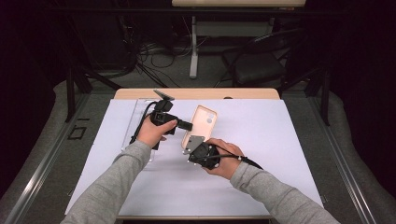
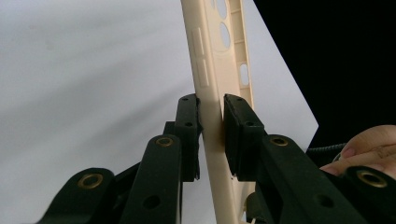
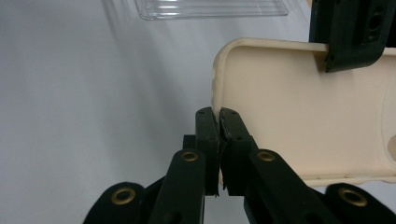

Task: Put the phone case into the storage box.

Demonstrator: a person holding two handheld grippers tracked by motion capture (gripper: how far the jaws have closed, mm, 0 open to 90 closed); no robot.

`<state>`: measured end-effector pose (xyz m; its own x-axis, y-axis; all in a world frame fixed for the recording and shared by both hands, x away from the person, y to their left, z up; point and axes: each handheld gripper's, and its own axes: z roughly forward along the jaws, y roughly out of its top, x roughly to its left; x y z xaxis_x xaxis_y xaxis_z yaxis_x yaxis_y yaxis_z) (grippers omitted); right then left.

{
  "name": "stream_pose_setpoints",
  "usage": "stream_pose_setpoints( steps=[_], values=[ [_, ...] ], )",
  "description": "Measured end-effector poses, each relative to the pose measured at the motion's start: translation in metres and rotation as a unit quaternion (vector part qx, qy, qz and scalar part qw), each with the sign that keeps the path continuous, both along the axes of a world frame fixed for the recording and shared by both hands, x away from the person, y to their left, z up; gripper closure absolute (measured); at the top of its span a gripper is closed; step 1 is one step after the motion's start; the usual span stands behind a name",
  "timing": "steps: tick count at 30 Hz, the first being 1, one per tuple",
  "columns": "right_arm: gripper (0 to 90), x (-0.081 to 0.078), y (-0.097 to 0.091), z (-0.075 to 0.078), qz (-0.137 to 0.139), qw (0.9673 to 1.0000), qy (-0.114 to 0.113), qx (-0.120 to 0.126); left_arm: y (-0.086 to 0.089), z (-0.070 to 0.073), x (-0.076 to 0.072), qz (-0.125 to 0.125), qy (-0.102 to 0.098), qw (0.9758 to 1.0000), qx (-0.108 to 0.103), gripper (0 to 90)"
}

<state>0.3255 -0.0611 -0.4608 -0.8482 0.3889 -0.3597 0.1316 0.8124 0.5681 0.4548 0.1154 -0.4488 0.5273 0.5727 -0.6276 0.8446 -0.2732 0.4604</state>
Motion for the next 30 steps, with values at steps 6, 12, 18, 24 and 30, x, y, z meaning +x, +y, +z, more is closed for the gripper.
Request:
stream_pose_setpoints(
  steps=[6, 12, 18, 24, 30],
  values=[
    [87.5, -0.0007, 0.0003, -0.0001, 0.000, 1.0000, 0.002, 0.001, 0.0020, -0.0006, 0.0001, 0.022, 0.030, 0.9993, -0.008, 78.2],
    [87.5, -0.0001, 0.0002, 0.0004, 0.001, 1.0000, 0.000, 0.004, 0.0026, -0.0003, 0.0002, 0.027, 0.035, 0.9989, -0.012, 78.9],
    [87.5, -0.0004, 0.0004, 0.0000, 0.000, 1.0000, 0.000, 0.004, 0.0026, -0.0001, 0.0000, 0.034, 0.048, 0.9981, -0.015, 79.9],
    [87.5, -0.0008, 0.0006, 0.0003, -0.002, 1.0000, -0.001, 0.007, 0.0034, 0.0008, -0.0002, 0.042, 0.053, 0.9976, -0.016, 80.3],
    [87.5, -0.0002, 0.0002, 0.0001, 0.001, 1.0000, -0.002, 0.007, 0.0031, 0.0004, -0.0002, 0.044, 0.055, 0.9974, -0.013, 80.6]
  ],
)
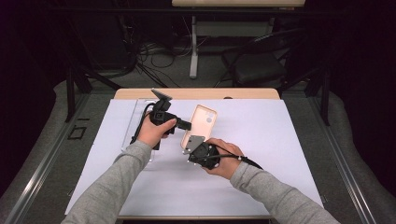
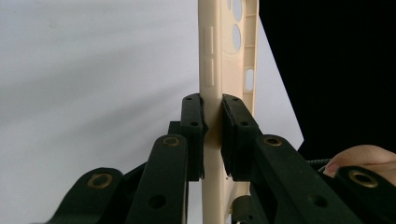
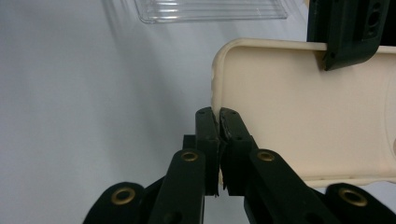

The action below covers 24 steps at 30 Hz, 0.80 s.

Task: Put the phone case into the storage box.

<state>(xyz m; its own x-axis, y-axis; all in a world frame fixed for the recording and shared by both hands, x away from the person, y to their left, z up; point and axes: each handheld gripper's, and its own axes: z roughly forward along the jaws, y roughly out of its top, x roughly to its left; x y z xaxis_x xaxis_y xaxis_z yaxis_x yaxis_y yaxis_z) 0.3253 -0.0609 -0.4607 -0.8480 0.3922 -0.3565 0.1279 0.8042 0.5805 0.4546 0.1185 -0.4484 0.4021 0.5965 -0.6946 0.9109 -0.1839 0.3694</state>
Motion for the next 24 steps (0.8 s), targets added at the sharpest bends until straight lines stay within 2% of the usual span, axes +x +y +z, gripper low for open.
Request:
stream_pose_setpoints(
  steps=[24],
  values=[
    [86.9, 0.0018, -0.0008, 0.0013, 0.000, 1.0000, 0.007, -0.001, 0.0018, -0.0004, 0.0003, 0.008, 0.011, 0.9999, -0.007, 81.2]
  ],
)
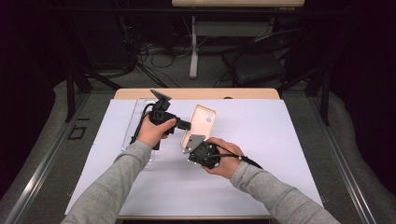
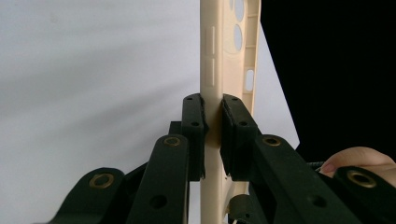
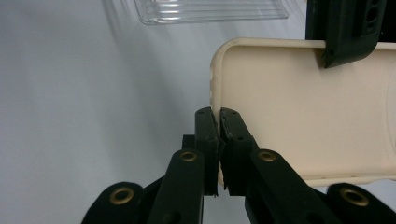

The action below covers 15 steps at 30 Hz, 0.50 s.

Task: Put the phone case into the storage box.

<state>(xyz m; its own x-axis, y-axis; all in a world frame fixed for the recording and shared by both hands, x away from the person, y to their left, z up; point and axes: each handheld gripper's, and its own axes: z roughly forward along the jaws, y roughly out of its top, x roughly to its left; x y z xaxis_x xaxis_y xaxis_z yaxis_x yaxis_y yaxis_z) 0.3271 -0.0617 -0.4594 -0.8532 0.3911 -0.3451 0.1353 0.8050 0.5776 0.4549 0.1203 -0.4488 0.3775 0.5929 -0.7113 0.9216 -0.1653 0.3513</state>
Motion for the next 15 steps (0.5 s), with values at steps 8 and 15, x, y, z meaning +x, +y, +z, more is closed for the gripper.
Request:
stream_pose_setpoints(
  steps=[8, 15],
  values=[
    [86.4, 0.0008, -0.0002, 0.0001, 0.001, 1.0000, -0.001, 0.003, 0.0001, 0.0001, -0.0002, 0.003, 0.001, 1.0000, 0.000, 81.3],
    [85.8, 0.0003, -0.0008, 0.0011, -0.003, 1.0000, -0.002, 0.008, 0.0007, 0.0004, -0.0004, 0.004, 0.000, 1.0000, -0.003, 81.3]
  ],
)
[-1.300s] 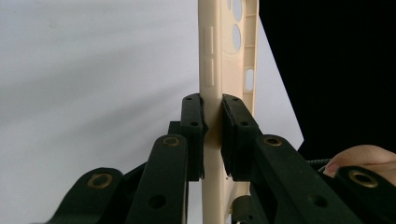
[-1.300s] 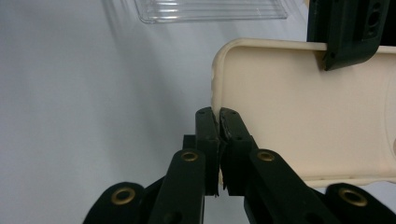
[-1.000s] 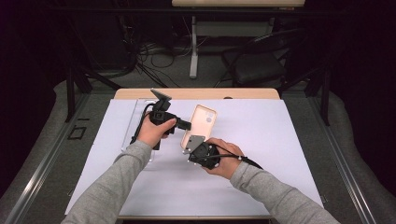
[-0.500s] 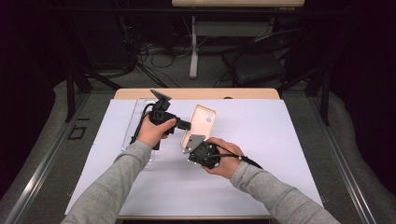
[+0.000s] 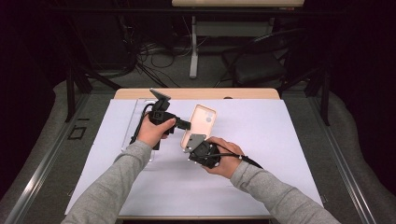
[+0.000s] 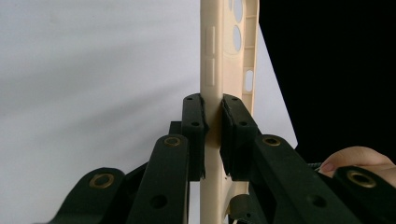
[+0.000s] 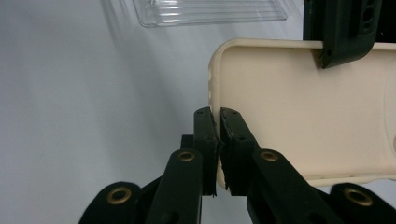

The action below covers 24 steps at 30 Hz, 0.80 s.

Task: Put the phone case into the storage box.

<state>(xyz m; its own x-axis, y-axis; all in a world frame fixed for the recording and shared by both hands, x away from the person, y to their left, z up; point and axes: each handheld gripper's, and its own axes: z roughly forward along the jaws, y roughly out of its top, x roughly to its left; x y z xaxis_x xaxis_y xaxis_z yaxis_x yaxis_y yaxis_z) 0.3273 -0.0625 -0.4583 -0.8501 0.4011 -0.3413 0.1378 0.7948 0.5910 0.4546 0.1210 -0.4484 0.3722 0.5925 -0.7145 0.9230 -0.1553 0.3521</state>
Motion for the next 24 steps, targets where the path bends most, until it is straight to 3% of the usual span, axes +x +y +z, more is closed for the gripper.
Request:
stream_pose_setpoints(
  steps=[11, 18, 24],
  values=[
    [75.2, 0.001, -0.002, 0.002, 0.002, 1.0000, 0.007, 0.006, -0.001, 0.000, 0.000, 0.002, -0.003, 1.0000, 0.000, 81.3],
    [70.0, -0.001, -0.008, 0.008, 0.000, 0.9997, 0.002, 0.025, 0.001, 0.002, -0.002, 0.001, -0.024, 0.9997, -0.005, 81.3],
    [67.6, -0.001, -0.017, 0.015, -0.017, 0.9982, 0.007, 0.057, 0.005, 0.005, -0.006, 0.012, -0.050, 0.9985, -0.016, 81.3]
  ],
)
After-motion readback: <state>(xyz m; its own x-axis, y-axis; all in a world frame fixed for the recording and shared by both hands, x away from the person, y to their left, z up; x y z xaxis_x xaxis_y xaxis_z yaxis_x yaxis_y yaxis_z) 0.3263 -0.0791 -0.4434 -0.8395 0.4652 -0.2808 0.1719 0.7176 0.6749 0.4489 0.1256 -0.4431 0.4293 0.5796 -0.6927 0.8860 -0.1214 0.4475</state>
